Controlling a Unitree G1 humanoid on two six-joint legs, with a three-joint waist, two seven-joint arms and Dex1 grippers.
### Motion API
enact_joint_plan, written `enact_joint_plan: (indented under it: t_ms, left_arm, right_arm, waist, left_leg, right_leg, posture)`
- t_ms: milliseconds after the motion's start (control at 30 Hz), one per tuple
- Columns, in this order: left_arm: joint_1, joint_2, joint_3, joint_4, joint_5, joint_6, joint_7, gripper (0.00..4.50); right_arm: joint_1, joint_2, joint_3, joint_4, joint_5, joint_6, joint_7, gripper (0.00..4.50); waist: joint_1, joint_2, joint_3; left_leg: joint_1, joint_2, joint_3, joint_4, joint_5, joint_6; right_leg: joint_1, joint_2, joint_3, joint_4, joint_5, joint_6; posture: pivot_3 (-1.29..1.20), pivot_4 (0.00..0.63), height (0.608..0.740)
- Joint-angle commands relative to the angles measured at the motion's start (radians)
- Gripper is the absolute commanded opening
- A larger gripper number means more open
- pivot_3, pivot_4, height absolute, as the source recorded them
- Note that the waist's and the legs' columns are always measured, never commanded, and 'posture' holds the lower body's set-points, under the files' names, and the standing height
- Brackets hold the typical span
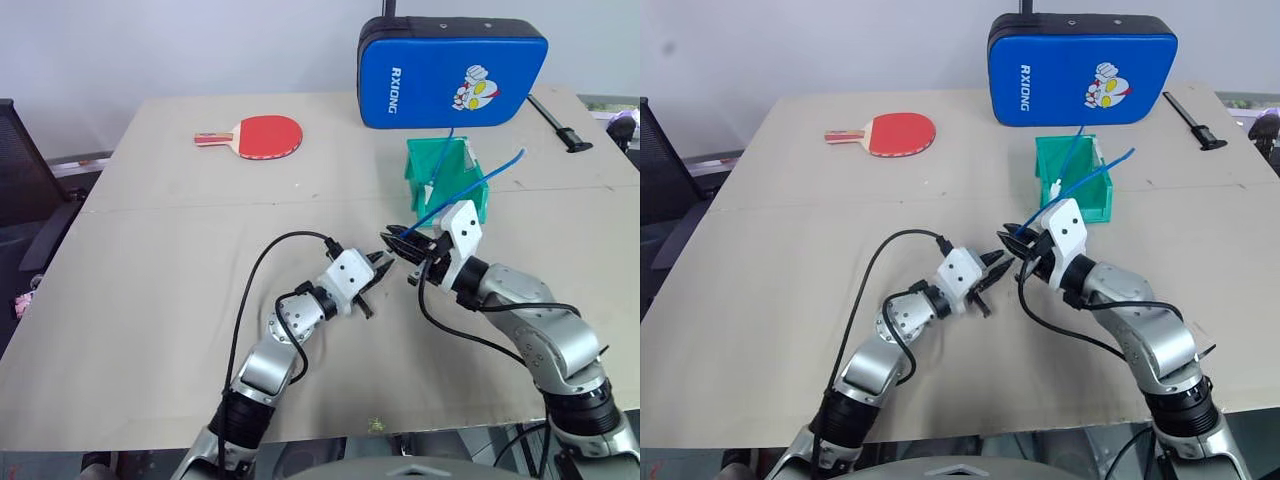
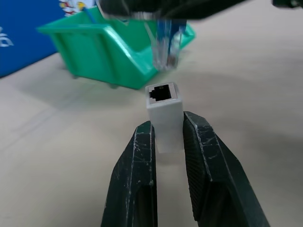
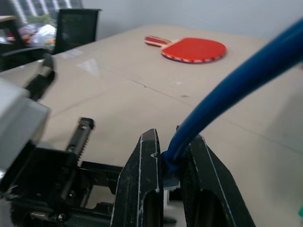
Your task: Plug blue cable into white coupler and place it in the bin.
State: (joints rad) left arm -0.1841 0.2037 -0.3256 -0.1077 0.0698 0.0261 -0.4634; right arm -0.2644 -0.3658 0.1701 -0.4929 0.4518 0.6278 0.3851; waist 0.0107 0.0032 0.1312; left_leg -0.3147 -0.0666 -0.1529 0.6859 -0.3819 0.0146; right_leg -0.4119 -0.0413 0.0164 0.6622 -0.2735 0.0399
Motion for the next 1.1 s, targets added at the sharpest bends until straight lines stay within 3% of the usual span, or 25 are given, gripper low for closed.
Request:
enact_joint_plan:
  t_ms: [33, 533, 733, 1100]
  left_arm:
    - [-0.005, -0.02, -0.005, -0.054, 0.027, -0.021, 0.038, 0.23]
    - [0.018, -0.031, -0.007, -0.086, 0.03, 0.011, 0.043, 0.23]
    - [0.015, -0.037, -0.008, -0.094, 0.03, 0.02, 0.047, 0.23]
    - [0.005, -0.051, -0.016, -0.097, 0.03, 0.025, 0.057, 0.23]
  right_arm:
    - [-0.011, 0.037, -0.009, -0.043, -0.034, 0.028, -0.075, 0.0]
    - [-0.025, 0.101, 0.02, -0.03, -0.082, 0.096, -0.115, 0.0]
    - [-0.028, 0.068, 0.066, -0.012, -0.154, 0.127, -0.115, 0.0]
    - [-0.061, 0.122, 0.102, 0.022, -0.169, 0.323, -0.156, 0.0]
  waist:
    - [0.0, 0.0, 0.0]
    - [-0.015, 0.0, 0.0]
    - [-0.024, 0.0, 0.0]
    - [-0.025, 0.0, 0.0]
  left_leg:
    - [0.0, 0.0, 0.0, 0.0, 0.0, 0.0]
    - [0.0, 0.0, 0.0, 0.0, 0.0, 0.0]
    - [0.0, 0.0, 0.0, 0.0, 0.0, 0.0]
    - [0.0, 0.0, 0.0, 0.0, 0.0, 0.0]
  right_leg:
    - [0.0, 0.0, 0.0, 0.0, 0.0, 0.0]
    - [0.0, 0.0, 0.0, 0.0, 0.0, 0.0]
    - [0.0, 0.0, 0.0, 0.0, 0.0, 0.0]
    - [0.0, 0.0, 0.0, 0.0, 0.0, 0.0]
  posture:
    - [0.0, 0.15, 0.74]
    - [0.0, 0.15, 0.74]
    - [0.0, 0.15, 0.74]
    - [0.0, 0.15, 0.74]
